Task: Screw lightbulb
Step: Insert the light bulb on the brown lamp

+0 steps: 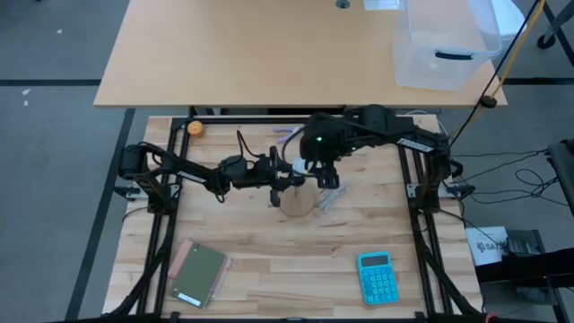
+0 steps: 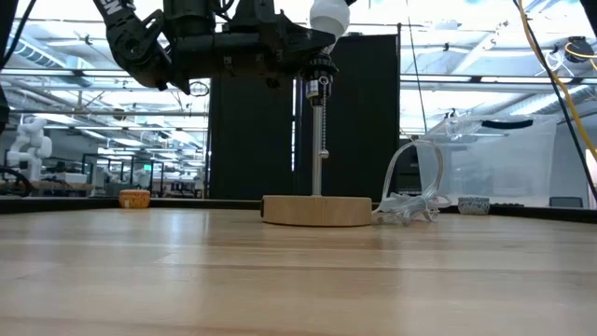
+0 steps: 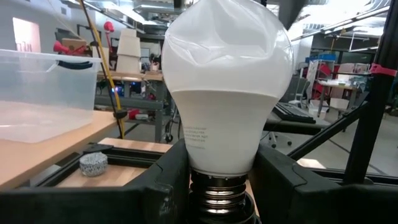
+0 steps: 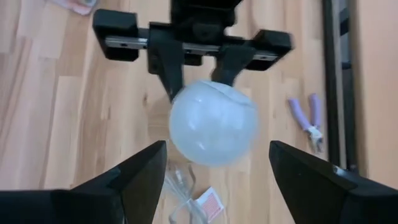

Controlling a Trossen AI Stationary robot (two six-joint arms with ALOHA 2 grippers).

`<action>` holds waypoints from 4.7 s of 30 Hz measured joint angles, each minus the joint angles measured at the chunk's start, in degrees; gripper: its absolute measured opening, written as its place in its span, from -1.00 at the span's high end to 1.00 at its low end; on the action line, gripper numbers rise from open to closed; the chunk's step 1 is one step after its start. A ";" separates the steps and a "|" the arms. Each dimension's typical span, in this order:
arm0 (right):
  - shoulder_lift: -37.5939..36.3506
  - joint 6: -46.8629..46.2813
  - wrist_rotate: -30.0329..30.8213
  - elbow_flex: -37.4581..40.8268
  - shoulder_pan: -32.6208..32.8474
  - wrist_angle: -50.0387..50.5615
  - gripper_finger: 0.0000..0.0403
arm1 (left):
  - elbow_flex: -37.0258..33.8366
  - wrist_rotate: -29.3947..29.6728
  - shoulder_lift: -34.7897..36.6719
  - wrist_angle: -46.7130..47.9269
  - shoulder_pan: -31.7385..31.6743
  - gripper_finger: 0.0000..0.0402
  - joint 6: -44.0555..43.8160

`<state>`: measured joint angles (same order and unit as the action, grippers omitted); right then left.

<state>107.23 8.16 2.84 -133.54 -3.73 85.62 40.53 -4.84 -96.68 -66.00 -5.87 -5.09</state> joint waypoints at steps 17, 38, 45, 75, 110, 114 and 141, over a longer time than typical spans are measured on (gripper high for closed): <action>4.42 3.67 -2.63 -0.08 -0.50 -1.49 -0.35 | -0.11 0.07 -0.02 0.79 -0.11 0.34 -0.20; 6.20 2.41 -4.73 -0.08 -0.80 -4.51 -0.28 | -0.07 -0.52 -0.11 1.03 -0.11 0.14 -0.43; 6.20 0.52 -4.42 -0.08 -0.69 -2.74 -0.28 | -0.04 -0.52 -0.18 1.31 -0.13 0.12 -0.46; 6.13 -3.06 -4.79 0.00 0.47 1.12 -0.28 | -0.07 -1.14 -0.10 1.40 -0.78 0.11 -0.51; 6.13 -4.02 -4.60 0.03 0.90 0.00 -0.28 | -0.07 -6.69 0.48 4.23 -1.66 -0.47 -0.67; 6.13 -4.02 -4.57 0.03 0.90 0.03 -0.28 | -0.07 -6.59 1.26 4.99 -1.66 -0.49 -0.47; 6.13 -3.39 -4.23 0.03 0.86 -0.52 -0.28 | -10.16 1.12 26.00 21.44 -0.04 -0.49 9.63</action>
<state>113.36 4.77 -1.39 -133.51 -2.87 85.10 30.37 -3.72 -70.68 -44.57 -5.91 4.54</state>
